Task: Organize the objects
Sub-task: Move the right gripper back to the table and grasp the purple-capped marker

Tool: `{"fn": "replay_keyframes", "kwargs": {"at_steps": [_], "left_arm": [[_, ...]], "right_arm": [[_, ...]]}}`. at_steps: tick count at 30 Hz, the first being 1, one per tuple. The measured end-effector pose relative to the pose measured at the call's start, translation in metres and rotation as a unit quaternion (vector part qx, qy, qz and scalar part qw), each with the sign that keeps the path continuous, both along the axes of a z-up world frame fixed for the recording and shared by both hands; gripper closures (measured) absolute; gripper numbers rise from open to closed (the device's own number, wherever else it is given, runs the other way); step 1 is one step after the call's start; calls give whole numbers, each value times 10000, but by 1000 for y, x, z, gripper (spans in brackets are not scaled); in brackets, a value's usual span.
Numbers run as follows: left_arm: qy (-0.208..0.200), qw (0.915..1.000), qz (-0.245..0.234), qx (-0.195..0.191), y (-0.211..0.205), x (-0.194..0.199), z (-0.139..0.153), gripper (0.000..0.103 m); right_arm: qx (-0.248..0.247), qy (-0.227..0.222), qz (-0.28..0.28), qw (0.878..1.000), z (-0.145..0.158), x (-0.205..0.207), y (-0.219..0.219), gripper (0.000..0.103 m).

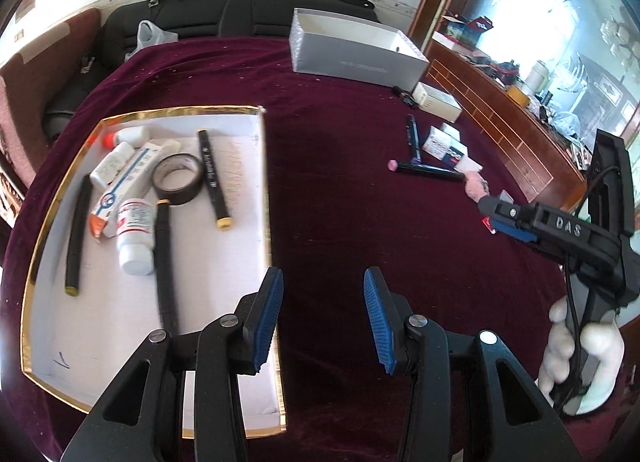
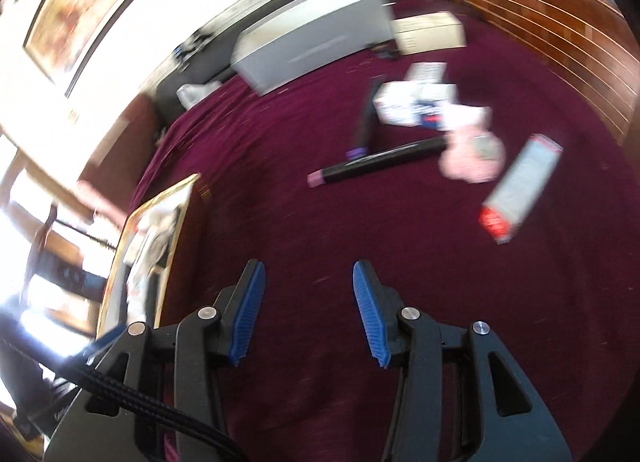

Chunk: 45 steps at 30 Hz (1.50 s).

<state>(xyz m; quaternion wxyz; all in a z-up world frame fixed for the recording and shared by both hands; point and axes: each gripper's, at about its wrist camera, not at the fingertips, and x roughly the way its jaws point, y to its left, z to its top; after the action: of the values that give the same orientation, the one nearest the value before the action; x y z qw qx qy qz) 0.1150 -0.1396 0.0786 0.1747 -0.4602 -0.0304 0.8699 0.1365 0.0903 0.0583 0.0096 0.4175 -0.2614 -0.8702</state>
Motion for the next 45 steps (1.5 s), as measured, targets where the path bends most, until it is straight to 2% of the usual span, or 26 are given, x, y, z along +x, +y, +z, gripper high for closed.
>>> {"fn": "replay_keyframes", "kwargs": {"at_steps": [7, 10, 14, 17, 19, 24, 28, 30, 33, 34, 36, 39, 43, 45], "left_arm": [[-18, 9997, -211, -73, 27, -5, -6, 62], [-118, 9997, -202, -101, 33, -10, -13, 62], [-281, 9994, -157, -100, 36, -17, -23, 62], [-336, 9992, -167, -134, 39, -19, -28, 62], [-351, 9990, -212, -155, 40, -19, -29, 62], [-342, 9992, -190, -106, 36, -18, -29, 62], [-367, 9992, -114, -53, 30, -20, -29, 62], [-392, 9992, -112, -41, 30, -22, -31, 62], [-432, 9990, -145, 1, 30, -24, -33, 63], [-436, 9989, -144, 5, 29, -24, -33, 62], [-465, 9988, -132, 23, 27, -24, -35, 62], [-503, 9986, -130, 53, 27, -25, -36, 62], [-505, 9986, -135, 74, 28, -25, -36, 62], [-506, 9986, -137, 77, 28, -26, -36, 62]], "right_arm": [[-68, 245, -804, 9964, 8, -8, 73, 58], [-76, 269, -968, 9949, 9, -21, 92, 58], [-303, 354, -643, 9968, 7, -40, 96, 57], [-321, 310, -360, 9984, 1, -61, 82, 55], [-211, 243, -174, 9993, -5, -79, 71, 55], [501, -113, 83, 9986, -19, -126, 50, 55], [183, -505, 280, 9982, -40, -139, 43, 55], [-324, -579, 669, 9956, -47, -134, 31, 54], [-1175, -754, 1371, 9807, -58, -120, 6, 54], [-1260, -752, 1512, 9775, -58, -114, -1, 54], [-985, -640, 1491, 9818, -51, -105, -4, 54], [-67, -438, 896, 9950, -36, -100, 5, 54], [589, -516, 263, 9966, -32, -116, 22, 55], [665, -566, 164, 9960, -34, -129, 24, 55]]}}
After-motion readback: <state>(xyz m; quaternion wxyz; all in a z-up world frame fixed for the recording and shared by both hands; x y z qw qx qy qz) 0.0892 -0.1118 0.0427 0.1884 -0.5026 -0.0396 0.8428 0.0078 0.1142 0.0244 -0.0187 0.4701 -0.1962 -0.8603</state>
